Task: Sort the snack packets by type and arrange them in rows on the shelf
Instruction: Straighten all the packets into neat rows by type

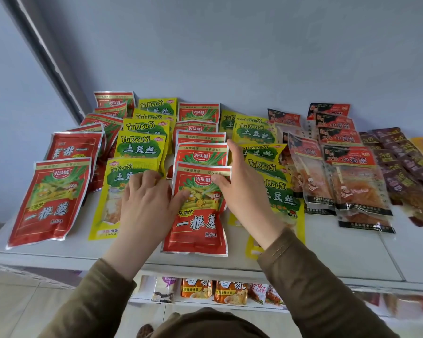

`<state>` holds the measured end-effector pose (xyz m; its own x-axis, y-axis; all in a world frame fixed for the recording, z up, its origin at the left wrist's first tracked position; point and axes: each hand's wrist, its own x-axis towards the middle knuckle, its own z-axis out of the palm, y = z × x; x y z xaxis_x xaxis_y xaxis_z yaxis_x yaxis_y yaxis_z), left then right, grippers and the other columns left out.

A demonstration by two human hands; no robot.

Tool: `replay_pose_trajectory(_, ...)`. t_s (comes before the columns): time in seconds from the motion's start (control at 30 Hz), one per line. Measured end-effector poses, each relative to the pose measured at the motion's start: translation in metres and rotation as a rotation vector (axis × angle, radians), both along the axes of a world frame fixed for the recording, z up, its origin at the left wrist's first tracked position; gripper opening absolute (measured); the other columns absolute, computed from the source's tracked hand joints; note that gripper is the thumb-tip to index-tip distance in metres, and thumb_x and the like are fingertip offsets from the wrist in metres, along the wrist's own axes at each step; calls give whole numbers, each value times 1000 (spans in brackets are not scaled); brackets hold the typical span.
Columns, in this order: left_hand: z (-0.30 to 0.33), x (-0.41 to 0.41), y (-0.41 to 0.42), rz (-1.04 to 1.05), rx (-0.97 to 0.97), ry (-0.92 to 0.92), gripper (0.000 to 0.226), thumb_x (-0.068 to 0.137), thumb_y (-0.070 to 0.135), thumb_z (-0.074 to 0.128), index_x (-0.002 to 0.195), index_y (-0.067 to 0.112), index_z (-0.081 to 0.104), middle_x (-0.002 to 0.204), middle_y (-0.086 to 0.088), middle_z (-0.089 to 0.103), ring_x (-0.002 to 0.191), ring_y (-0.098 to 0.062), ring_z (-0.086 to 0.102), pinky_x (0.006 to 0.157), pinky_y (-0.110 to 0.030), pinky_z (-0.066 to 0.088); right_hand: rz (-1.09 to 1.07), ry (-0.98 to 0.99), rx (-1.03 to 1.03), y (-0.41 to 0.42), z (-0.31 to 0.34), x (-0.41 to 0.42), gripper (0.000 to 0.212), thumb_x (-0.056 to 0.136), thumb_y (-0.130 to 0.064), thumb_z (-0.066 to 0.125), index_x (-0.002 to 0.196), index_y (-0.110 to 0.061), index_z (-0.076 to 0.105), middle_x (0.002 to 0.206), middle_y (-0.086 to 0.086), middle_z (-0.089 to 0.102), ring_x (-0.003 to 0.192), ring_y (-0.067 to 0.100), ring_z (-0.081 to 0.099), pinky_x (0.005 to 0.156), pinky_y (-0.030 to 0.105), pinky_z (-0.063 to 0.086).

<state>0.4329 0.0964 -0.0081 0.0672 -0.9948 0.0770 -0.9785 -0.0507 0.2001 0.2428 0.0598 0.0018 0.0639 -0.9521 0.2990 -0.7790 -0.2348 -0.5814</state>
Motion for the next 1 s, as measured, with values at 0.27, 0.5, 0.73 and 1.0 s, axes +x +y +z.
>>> replay_pose_trajectory(0.27,-8,-26,42,-346,-194,-23,76,100,73,25,162,28,24,170,-5,19,159,-26,8,127,-52,12,2,2,-31,0,-3,5,81,92,-28,74,155,-21,23,125,-3,69,95,11,72,73,21,55)
replay_pose_trajectory(0.5,-26,-25,44,-356,-42,-90,81,92,81,7,160,40,-9,171,3,-13,156,-19,-22,128,-44,-5,41,79,-3,-1,-7,6,68,95,-35,68,152,-23,32,124,-5,69,99,12,68,74,23,51)
replay_pose_trajectory(0.73,-19,-14,29,-301,-5,-188,82,89,79,0,159,40,-18,169,3,-21,154,-22,-28,127,-46,-10,83,124,-17,-5,0,10,65,97,-28,65,154,-17,36,144,1,55,123,17,59,99,34,51)
replay_pose_trajectory(1.0,-2,-20,36,-291,-46,-106,82,93,76,7,163,36,-5,171,3,-16,154,-20,-28,126,-47,-12,103,-75,-45,15,12,-22,43,103,-28,56,145,-22,54,139,-6,60,125,10,55,104,30,47)
